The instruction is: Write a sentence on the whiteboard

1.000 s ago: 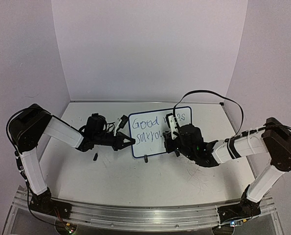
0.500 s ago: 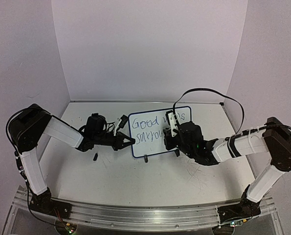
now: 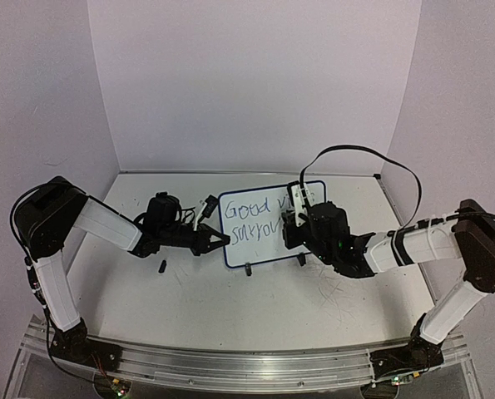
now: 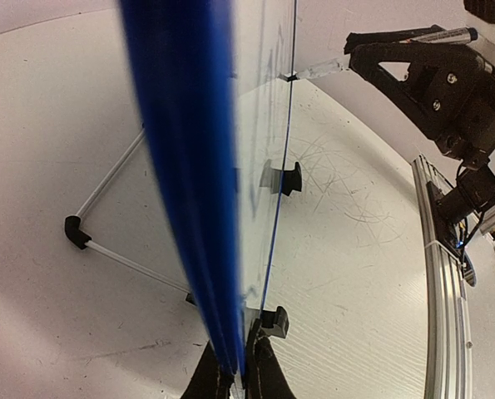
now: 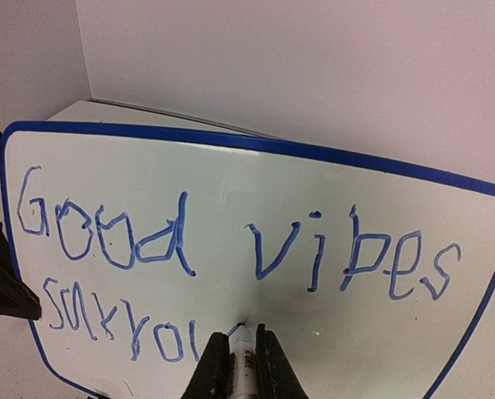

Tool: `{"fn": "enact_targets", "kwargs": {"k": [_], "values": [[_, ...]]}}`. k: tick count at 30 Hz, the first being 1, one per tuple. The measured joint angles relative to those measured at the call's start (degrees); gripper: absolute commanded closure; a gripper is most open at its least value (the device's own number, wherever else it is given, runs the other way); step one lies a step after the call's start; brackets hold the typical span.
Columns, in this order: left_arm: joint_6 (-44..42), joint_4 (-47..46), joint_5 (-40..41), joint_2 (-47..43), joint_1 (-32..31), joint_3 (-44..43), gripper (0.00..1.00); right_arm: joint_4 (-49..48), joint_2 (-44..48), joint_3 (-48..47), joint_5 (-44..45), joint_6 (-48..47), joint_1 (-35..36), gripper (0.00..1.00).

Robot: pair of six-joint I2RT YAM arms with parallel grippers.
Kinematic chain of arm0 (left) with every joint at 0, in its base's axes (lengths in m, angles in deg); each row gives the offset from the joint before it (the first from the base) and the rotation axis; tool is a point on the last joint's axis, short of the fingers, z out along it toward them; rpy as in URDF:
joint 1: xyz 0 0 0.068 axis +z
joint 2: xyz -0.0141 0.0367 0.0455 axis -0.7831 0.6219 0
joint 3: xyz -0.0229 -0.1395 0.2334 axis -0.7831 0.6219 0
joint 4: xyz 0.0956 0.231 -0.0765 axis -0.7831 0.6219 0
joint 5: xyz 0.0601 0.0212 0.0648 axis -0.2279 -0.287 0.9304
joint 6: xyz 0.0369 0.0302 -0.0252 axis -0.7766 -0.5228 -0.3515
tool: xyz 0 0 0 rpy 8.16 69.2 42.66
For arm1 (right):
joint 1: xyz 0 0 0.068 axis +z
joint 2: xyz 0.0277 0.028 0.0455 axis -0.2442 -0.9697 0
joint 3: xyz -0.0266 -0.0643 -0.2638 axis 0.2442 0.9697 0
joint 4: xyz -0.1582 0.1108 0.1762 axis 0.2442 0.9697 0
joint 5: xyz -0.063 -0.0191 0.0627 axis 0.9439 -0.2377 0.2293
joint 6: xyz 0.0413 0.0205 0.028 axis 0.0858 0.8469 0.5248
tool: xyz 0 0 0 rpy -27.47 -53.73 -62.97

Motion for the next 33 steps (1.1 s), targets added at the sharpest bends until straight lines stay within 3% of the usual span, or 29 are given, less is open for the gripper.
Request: {"fn": "enact_targets", "kwargs": {"k": [33], "values": [[-0.1, 0.0, 0.0, 0.0, 0.0, 0.0, 1.00, 1.9, -0.3, 2.9, -3.7, 3.5, 0.2, 1.00]]}}
